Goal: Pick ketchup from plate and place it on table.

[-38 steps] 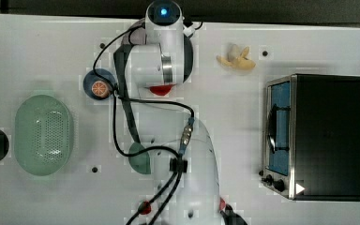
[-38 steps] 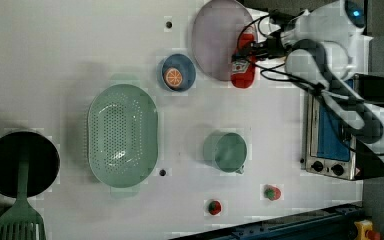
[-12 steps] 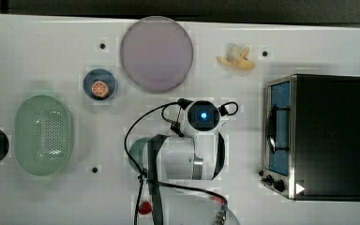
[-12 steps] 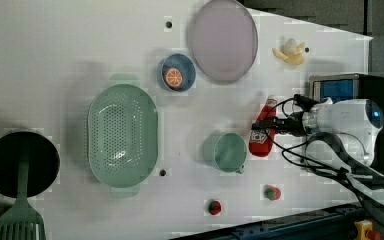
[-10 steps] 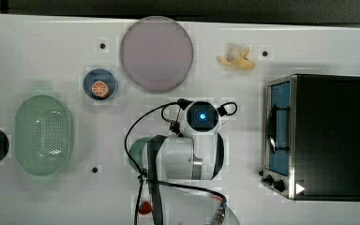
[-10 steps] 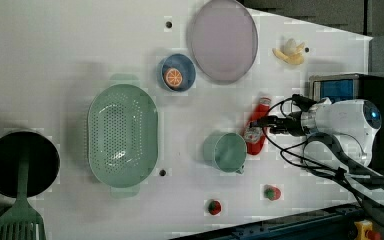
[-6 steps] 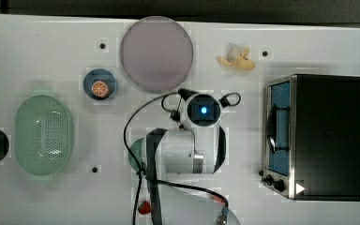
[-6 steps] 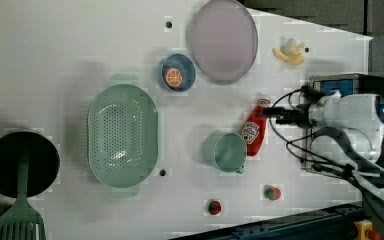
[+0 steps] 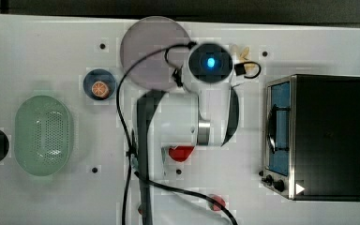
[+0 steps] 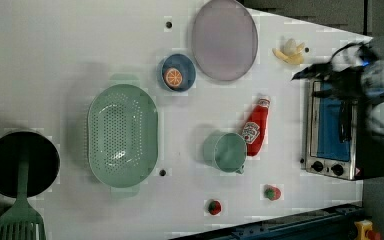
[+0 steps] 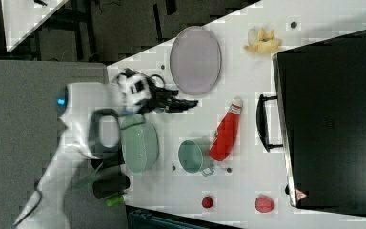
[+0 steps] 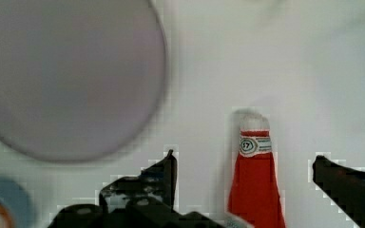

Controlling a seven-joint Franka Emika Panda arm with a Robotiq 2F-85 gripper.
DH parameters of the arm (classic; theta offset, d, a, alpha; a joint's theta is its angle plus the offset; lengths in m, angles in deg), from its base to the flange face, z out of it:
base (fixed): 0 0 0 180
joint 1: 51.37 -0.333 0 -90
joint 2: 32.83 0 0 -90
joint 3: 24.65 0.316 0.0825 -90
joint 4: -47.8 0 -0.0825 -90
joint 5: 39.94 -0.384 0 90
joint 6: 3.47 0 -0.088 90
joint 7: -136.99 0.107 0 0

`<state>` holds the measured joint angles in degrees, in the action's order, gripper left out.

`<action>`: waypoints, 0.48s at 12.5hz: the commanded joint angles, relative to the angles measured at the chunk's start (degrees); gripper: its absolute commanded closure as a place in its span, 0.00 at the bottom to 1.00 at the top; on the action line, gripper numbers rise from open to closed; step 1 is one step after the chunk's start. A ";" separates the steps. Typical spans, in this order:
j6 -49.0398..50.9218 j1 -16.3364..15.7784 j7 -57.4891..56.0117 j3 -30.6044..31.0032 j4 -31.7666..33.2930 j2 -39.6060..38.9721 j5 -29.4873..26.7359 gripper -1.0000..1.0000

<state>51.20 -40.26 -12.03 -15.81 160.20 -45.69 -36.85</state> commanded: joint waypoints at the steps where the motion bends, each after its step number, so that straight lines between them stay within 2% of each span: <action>1: 8.97 -0.83 12.12 0.62 -9.68 3.22 -0.54 0.00; 6: 25.94 -1.04 12.54 1.11 -24.31 3.22 -0.50 0.00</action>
<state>75.72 -40.34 -2.41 -15.11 135.75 -42.09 -37.06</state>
